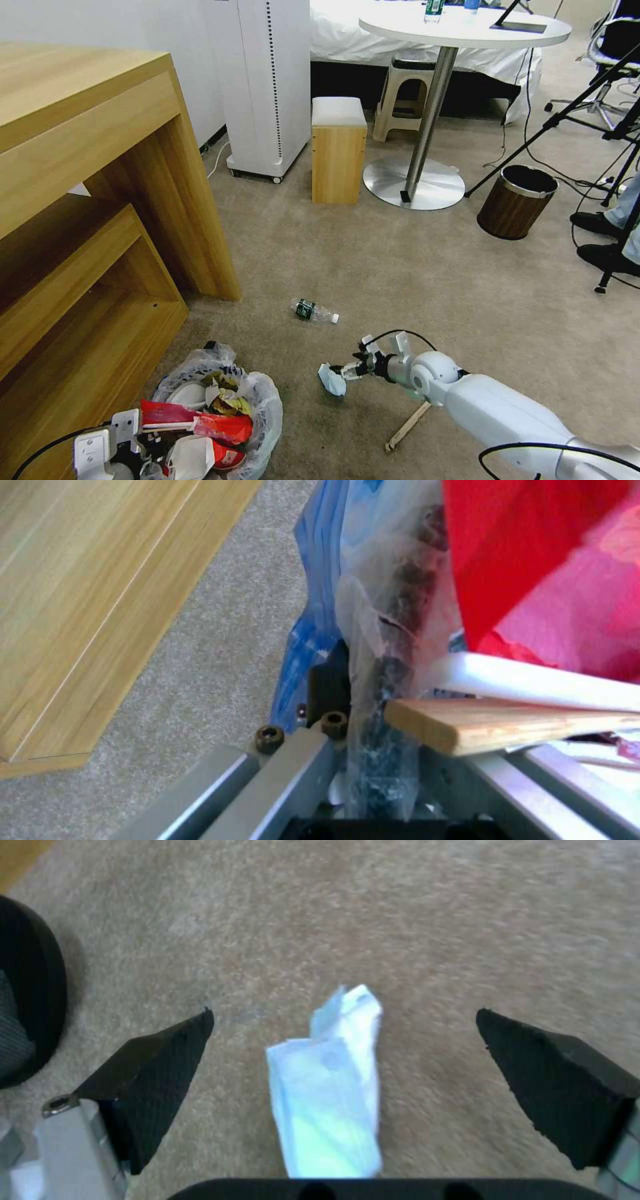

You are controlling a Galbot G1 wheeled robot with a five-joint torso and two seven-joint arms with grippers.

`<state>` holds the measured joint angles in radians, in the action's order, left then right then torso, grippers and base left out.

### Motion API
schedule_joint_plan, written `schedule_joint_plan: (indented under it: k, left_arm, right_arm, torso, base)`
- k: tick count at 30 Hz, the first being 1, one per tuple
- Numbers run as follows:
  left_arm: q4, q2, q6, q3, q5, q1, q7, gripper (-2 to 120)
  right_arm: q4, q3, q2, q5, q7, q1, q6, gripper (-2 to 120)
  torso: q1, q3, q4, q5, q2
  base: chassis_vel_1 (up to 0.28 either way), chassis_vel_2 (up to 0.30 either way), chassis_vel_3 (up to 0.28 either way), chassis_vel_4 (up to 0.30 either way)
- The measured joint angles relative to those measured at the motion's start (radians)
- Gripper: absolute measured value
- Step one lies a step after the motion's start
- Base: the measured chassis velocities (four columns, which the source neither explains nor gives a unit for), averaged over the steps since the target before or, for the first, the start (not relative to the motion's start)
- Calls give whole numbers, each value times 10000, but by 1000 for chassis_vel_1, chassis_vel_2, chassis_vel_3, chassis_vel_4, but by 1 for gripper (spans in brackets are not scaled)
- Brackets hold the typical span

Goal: Pick up the trash bin and place the garbage on the floor into it.

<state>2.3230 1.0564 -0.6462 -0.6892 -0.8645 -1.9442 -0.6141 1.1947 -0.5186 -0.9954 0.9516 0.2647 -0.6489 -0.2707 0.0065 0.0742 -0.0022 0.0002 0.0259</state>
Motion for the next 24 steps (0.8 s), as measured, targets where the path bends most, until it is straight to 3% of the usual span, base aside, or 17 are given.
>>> schedule_joint_plan:
  k: [13,24]
  left_arm:
    - [-26,-64,-29,-6,-384,114,-27,0]
    - [-70,81,-38,117,-189,124,8,0]
  right_arm:
    - [-1154,-1027,-1521,-477,-74,539,379,100]
    - [-1017,-821,-1160,-916,-333,99,547,100]
  torso:
    - [0,0,1,-3,0]
    - [0,0,-2,1,0]
  base:
    - [0,0,0,0]
    - [0,0,0,0]
